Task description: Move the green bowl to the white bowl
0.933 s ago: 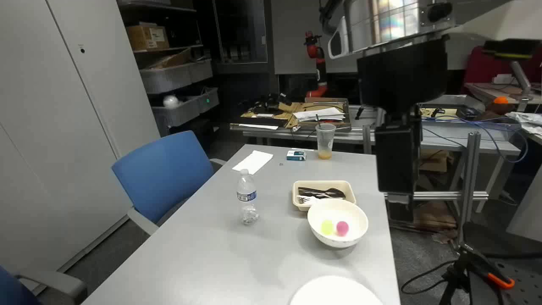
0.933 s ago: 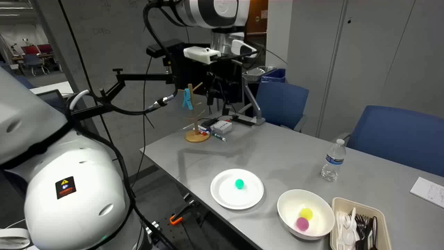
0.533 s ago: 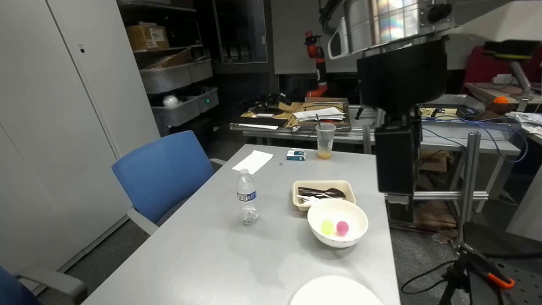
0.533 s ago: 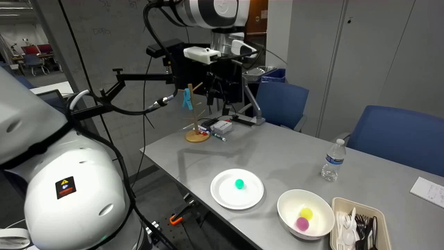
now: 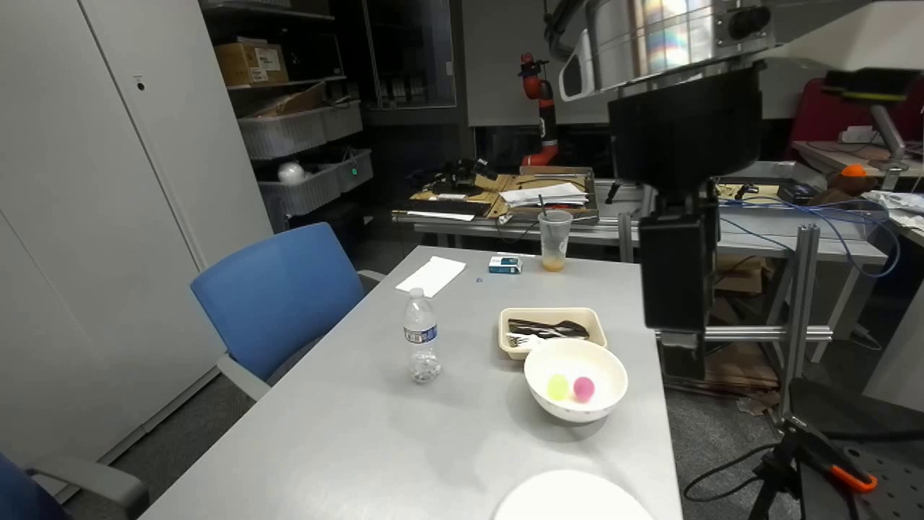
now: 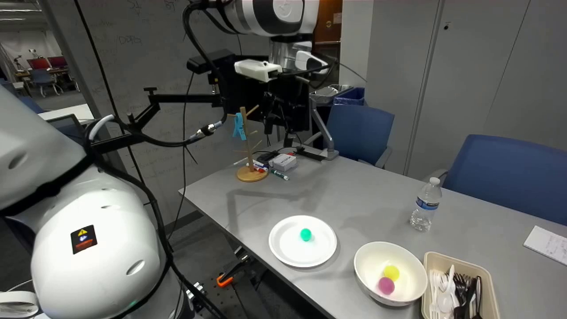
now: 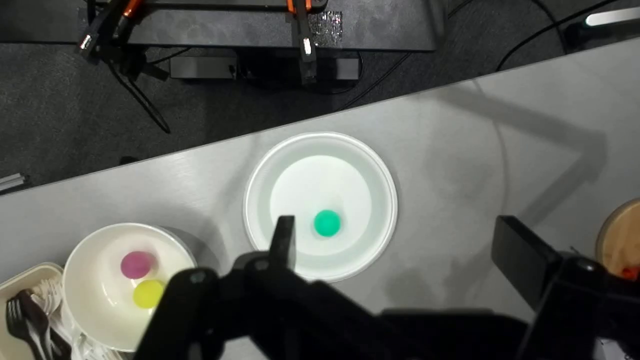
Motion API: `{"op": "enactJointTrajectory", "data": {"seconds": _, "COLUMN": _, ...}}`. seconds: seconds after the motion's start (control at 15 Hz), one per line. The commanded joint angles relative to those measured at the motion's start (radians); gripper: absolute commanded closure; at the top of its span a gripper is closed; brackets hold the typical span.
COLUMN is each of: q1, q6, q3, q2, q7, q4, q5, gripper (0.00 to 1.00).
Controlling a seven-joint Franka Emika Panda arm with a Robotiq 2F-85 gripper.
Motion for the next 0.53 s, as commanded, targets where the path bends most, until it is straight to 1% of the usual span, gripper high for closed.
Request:
{"op": "enactJointTrajectory", "data": {"seconds": 0.0, "q1": 0.001, "q6": -0.002, "q3": -0.001, "q2": 0.000, "q7": 0.000, "q4": 0.001, "q5": -0.001, "gripper": 0.00}}
{"op": "enactJointTrajectory", "data": {"seconds": 0.2, "q1": 0.002, "q6": 0.001, "q3": -0.002, "q2": 0.002, "q7": -0.004, "q4": 0.003, "q5": 0.004, "gripper": 0.00}}
{"op": "enactJointTrajectory", "data": {"seconds": 0.47, "q1": 0.001, "q6": 0.067, "q3": 0.006, "q2": 0.007, "q7": -0.011, "q4": 0.001, "q5": -0.027, "gripper": 0.00}}
